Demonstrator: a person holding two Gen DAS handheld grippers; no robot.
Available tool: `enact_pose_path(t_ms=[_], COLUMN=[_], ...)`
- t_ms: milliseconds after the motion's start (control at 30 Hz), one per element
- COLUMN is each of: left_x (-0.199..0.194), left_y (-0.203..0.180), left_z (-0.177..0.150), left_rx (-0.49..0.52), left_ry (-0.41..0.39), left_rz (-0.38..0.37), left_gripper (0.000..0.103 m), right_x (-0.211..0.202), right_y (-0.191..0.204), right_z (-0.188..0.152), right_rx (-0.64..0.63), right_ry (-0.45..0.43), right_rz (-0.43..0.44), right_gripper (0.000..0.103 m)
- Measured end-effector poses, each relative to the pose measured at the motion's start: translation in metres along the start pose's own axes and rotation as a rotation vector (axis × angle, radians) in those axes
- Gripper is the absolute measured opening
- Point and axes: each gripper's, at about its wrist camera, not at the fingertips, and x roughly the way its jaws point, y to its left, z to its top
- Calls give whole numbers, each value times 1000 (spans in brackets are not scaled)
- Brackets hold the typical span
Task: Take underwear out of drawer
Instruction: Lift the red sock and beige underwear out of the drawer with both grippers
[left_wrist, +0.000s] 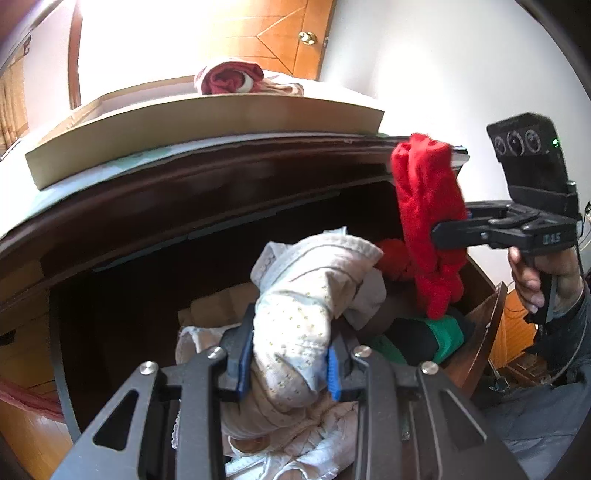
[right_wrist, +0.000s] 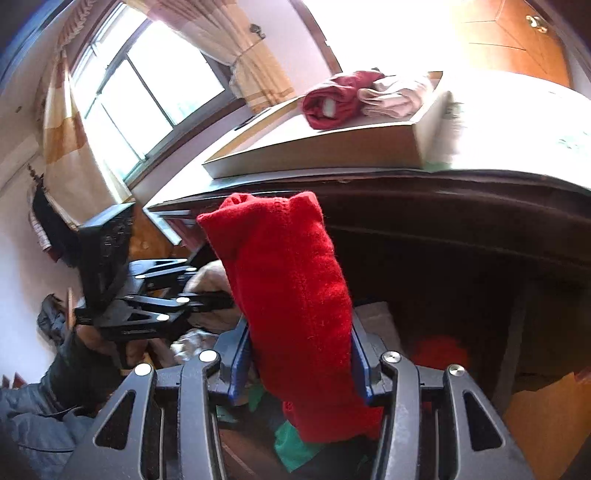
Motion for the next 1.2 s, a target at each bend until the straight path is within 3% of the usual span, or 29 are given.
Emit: enact_pose_path(t_ms=[267,600,1200], left_x=[-14,-28,-41], left_y=[-1,-4,-2], left_z=[-3,-9,-14], left_rx=[-9,-8,-27], left_ry=[-69,-154,-248], left_rz=[45,109,167], left_gripper=[29,29,29], right_x=[13,8,-5], right_y=[-9,4,15], right_z=[-5,-9,-18], right_rx=[26,-57,-113], right_ry=[-30,-115,-212], right_rz=[-42,-132,-163], right_gripper=[48,48,48])
